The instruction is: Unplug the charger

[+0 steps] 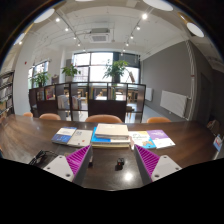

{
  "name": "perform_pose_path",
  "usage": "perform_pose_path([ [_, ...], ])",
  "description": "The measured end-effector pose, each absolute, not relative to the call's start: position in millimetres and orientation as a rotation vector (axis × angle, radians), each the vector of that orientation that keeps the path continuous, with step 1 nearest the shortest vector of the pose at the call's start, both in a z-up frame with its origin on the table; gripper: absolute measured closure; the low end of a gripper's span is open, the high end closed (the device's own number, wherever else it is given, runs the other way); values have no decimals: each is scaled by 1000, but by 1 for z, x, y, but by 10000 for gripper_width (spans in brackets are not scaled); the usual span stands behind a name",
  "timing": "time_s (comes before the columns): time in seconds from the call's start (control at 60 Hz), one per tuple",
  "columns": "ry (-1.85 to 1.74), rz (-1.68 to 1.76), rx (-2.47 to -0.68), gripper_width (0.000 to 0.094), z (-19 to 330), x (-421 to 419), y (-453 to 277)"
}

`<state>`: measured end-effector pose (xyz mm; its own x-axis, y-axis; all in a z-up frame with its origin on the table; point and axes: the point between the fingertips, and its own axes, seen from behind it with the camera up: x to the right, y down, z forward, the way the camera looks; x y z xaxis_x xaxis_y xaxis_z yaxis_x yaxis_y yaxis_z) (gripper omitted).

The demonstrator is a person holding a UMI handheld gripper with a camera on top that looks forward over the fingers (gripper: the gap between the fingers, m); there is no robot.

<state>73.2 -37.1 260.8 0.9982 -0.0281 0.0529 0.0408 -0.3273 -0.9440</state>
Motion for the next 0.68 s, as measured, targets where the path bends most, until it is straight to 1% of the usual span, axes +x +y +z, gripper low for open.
perform_pose_path([
  [0.2, -69, -56, -1985, 92, 244, 45, -147],
  [0.317, -68, -56, -2015, 98, 234, 37, -195],
  [0.45, -75, -65, -2050, 96, 223, 30, -233],
  [0.683, -58, -61, -2058, 101, 223, 20, -270],
])
